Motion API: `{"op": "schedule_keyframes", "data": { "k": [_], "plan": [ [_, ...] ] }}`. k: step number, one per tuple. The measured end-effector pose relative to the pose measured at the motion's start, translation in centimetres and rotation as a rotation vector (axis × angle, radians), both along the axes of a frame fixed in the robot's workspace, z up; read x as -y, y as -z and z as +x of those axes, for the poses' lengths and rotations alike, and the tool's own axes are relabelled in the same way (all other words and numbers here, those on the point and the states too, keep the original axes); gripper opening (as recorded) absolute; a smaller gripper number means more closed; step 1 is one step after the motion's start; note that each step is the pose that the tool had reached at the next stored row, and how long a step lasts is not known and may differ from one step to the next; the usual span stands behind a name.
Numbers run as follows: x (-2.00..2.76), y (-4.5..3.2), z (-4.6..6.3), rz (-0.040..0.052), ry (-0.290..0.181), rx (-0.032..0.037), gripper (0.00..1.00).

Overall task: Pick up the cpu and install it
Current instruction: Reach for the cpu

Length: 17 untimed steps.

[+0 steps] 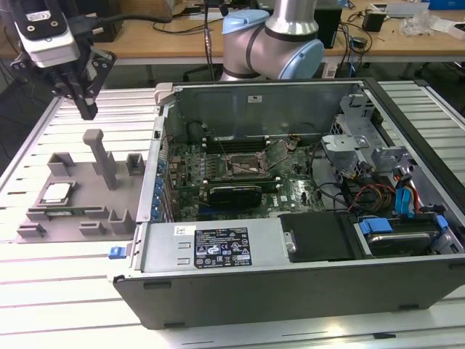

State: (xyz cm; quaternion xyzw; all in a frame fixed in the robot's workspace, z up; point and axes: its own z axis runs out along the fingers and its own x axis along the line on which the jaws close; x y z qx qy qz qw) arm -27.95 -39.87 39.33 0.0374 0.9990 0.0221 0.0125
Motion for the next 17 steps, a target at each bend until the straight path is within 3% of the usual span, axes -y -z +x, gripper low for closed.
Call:
{"op": "schedule_keyframes", "data": {
  "k": [17],
  "plan": [
    [0.00,0.32,-4.2,-0.0001,0.000,-0.0001,0.11]
  ]
}}
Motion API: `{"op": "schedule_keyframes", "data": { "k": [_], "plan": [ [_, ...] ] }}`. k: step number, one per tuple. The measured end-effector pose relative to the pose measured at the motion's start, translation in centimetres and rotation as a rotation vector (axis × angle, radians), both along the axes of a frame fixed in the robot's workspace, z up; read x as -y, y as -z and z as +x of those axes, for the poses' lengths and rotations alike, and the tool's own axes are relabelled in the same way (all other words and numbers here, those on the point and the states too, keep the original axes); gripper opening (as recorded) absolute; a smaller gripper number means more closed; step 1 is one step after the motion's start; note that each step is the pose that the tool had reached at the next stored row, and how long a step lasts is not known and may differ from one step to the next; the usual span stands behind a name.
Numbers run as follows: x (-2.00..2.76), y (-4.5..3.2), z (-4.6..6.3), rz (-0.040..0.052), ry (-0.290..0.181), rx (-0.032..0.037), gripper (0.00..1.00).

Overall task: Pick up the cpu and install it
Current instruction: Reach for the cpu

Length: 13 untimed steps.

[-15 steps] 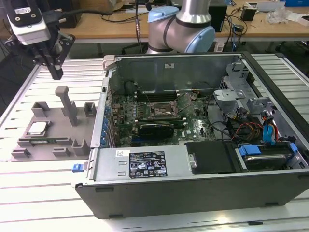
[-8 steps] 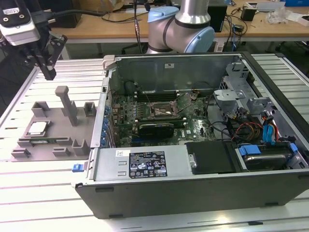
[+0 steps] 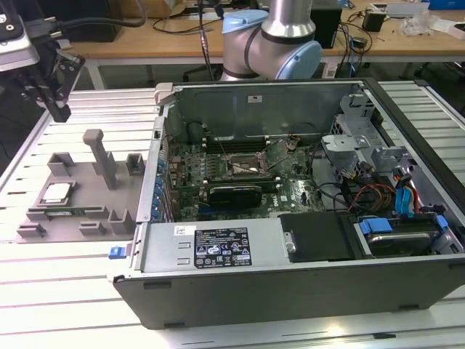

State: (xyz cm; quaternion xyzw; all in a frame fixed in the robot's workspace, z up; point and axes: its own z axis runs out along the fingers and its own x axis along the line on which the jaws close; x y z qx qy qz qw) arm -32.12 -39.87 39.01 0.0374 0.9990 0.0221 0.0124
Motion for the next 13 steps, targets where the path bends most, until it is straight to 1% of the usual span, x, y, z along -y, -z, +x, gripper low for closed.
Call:
{"op": "schedule_keyframes", "data": {
  "k": [9,13],
  "plan": [
    [0.00,0.42,-1.6,0.0001,0.000,0.0001,0.11],
    [0.00,0.78,-2.5,0.0001,0.000,0.0002,0.11]
  ]
}}
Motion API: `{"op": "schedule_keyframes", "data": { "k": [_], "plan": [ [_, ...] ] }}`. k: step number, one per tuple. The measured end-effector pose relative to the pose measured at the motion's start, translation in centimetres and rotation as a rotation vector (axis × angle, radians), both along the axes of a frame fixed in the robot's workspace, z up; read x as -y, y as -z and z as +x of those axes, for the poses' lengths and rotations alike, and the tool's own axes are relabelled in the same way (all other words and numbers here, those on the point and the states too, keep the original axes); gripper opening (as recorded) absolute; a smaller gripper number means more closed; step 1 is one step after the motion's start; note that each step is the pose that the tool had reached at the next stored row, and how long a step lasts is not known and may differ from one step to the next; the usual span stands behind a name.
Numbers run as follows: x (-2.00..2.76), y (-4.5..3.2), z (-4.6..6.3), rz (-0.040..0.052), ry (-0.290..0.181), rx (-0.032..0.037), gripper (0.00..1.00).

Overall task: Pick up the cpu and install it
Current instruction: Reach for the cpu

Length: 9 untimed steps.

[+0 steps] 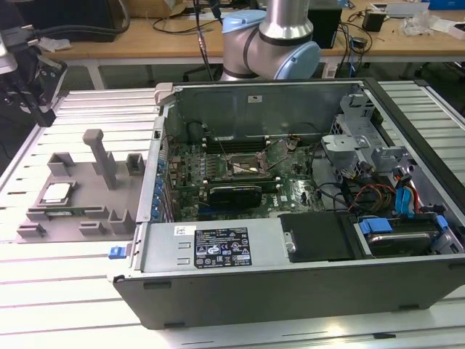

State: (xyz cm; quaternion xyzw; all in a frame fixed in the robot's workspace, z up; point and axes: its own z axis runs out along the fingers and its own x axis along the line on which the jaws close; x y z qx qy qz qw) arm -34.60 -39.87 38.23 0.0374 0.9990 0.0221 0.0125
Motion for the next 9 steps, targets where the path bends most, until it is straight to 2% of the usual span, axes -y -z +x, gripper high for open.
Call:
{"op": "schedule_keyframes", "data": {
  "k": [4,5,9],
  "plan": [
    [-0.01,0.47,-0.6,-0.0001,0.000,-0.0002,0.11],
    [-0.09,0.78,-0.8,0.0000,0.000,-0.0001,0.11],
    [-0.83,1.82,-1.3,0.0000,0.000,0.0000,0.11]
  ]
}}
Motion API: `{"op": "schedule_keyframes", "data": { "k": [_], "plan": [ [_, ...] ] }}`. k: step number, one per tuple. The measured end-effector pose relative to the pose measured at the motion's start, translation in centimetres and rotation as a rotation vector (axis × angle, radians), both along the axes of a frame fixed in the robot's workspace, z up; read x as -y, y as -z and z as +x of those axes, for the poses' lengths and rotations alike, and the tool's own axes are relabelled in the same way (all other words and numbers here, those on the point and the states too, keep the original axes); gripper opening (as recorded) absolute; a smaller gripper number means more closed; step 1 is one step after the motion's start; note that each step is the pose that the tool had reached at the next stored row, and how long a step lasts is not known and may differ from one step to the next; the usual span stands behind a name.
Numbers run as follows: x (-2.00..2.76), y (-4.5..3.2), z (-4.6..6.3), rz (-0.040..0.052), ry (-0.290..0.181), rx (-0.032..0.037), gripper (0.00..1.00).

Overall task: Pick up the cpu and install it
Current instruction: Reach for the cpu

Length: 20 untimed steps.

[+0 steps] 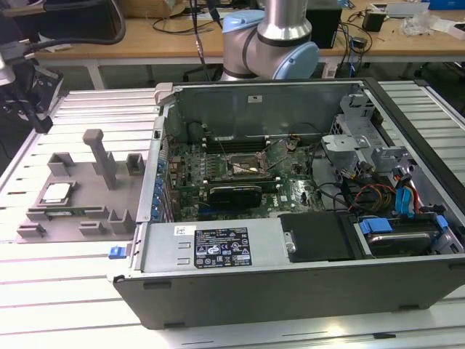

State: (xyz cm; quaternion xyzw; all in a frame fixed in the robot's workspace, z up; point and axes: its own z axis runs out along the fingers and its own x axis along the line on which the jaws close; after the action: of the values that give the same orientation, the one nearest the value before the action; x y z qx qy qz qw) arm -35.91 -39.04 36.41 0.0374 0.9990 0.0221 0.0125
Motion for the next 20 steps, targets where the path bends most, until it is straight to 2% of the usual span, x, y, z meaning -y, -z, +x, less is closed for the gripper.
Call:
{"op": "schedule_keyframes", "data": {
  "k": [7,13,20],
  "plan": [
    [-0.86,1.32,-0.9,0.0000,0.000,-0.0001,0.11],
    [-1.24,2.37,-1.6,0.0000,0.000,-0.0001,0.11],
    [-1.26,2.39,-1.6,0.0000,0.000,-0.0001,0.11]
  ]
}}
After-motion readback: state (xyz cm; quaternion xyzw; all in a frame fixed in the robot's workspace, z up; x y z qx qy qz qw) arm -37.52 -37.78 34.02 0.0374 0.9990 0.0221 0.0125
